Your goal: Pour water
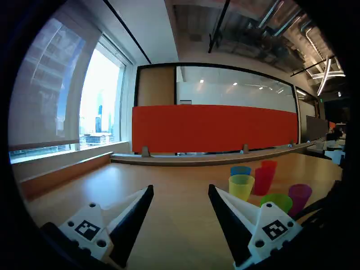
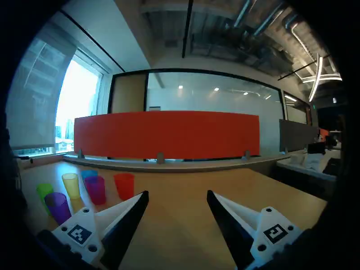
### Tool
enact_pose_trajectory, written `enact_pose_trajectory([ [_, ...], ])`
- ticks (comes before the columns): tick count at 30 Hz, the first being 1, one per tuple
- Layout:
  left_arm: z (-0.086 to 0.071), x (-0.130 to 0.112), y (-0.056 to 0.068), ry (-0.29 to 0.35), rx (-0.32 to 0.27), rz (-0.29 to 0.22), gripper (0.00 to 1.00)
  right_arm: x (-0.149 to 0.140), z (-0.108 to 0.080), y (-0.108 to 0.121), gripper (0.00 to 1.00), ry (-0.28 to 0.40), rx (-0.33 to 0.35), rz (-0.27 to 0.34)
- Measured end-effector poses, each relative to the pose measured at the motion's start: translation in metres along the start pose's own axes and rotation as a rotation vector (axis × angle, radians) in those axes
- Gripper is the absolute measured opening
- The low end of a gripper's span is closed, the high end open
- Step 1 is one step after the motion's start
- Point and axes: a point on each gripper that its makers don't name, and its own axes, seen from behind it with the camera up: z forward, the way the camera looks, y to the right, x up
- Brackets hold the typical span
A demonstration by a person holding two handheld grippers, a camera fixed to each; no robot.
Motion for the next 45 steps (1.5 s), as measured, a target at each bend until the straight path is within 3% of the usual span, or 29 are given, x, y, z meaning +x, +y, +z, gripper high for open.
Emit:
enact_pose_trajectory([
  [9, 0.003, 0.016, 0.015, 0.004, -0.055, -0.015, 0.9, 0.023, 0.0, -0.005, 1.0, 0.016, 0.019, 0.0],
  [23, -0.001, 0.02, 0.045, -0.063, -0.2, 0.002, 0.9, 0.041, 0.002, -0.01, 1.0, -0.002, 0.059, -0.04],
  [35, -0.01, 0.011, 0.09, -0.157, -0.446, 0.111, 0.9, 0.046, 0.002, -0.037, 1.0, -0.06, 0.192, -0.122],
  [45, -0.017, -0.008, 0.116, -0.25, -0.583, 0.214, 0.9, 0.051, 0.0, -0.061, 1.0, -0.11, 0.313, -0.148],
])
